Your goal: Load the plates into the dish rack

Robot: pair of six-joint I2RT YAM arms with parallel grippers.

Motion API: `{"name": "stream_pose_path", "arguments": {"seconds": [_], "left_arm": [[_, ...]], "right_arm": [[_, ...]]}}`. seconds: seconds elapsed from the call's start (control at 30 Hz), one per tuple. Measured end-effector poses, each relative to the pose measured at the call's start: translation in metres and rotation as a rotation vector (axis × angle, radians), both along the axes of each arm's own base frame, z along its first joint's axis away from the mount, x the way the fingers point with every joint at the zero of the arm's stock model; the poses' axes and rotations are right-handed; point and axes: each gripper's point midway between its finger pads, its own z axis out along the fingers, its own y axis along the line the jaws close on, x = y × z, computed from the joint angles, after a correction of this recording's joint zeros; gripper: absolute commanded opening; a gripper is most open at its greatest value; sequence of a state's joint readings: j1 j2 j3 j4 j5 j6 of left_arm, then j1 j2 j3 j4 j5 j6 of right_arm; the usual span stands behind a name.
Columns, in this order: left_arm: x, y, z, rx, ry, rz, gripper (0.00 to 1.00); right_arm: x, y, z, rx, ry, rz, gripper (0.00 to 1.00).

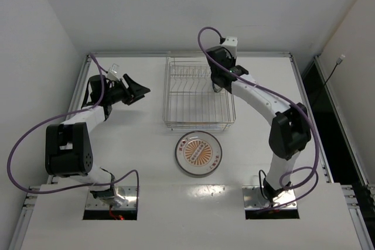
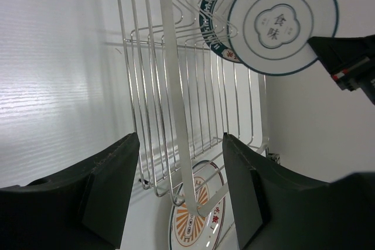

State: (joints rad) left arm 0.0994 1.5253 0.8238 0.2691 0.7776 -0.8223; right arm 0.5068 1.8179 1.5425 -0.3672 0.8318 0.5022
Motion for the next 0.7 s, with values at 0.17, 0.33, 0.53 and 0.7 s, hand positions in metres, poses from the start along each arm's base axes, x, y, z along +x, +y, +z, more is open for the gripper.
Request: {"name": "stream_pose_path", "arguments": {"seconds": [0.17,0.33,0.53,0.7], "left_arm": [[0.0,0.0,0.0,-0.001,0.001,0.0,0.56],[0.0,0.0,-0.005,-0.003,0.015,-0.003,0.56],[0.001,0.0,-0.006,-0.003,0.016,-0.003,0.56],[0.001,0.0,-0.005,-0.003,0.017,-0.004,0.56]], "right_arm": [[0.014,0.013,-0.04,-0.024,0.079,0.032,0.03],[0.027,0.023,-0.062,-0.038,0.122,0.054,0.24],[0.023,0.023,-0.065,-0.046,0.153,0.079,0.63],[0.008,0.02,-0.032,-0.05,0.143,0.1,0.75]]}}
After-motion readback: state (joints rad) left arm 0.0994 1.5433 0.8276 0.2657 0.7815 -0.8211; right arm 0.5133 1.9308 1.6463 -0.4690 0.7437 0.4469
